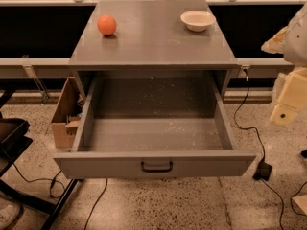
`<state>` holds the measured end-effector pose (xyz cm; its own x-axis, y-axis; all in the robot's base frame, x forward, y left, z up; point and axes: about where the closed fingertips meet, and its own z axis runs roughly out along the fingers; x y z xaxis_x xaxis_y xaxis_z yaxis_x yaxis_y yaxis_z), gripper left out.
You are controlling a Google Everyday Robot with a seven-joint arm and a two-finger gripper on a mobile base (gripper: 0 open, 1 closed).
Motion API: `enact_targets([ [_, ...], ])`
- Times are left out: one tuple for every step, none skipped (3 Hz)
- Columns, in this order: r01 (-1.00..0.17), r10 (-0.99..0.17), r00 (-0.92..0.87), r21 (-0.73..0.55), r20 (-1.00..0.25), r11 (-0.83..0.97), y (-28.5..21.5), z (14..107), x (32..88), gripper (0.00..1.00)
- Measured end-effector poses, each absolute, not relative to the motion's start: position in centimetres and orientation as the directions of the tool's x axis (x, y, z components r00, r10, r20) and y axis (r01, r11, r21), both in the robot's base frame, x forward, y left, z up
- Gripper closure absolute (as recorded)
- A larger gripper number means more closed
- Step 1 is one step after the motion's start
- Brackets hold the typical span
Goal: Place orange into top drawer
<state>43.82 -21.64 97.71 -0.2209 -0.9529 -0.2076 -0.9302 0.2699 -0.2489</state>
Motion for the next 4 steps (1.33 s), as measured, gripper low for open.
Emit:
enact_targets([
  [-0.930, -0.953, -0.221, -0.249, -0.208, 0.270, -21.6, 97.7, 43.8, 0.00],
  [-0.929, -0.946, -0.197, -0.258, -0.257, 0.264, -21.1, 97.0, 44.7, 0.00],
  [-0.920, -0.902, -0.130, -0.288, -0.412, 0.264, -18.6, 95.6, 48.2, 0.00],
  [-0.892, -0.788, -0.035, -0.336, -0.615, 0.302, -14.4, 96.7, 54.8, 0.00],
])
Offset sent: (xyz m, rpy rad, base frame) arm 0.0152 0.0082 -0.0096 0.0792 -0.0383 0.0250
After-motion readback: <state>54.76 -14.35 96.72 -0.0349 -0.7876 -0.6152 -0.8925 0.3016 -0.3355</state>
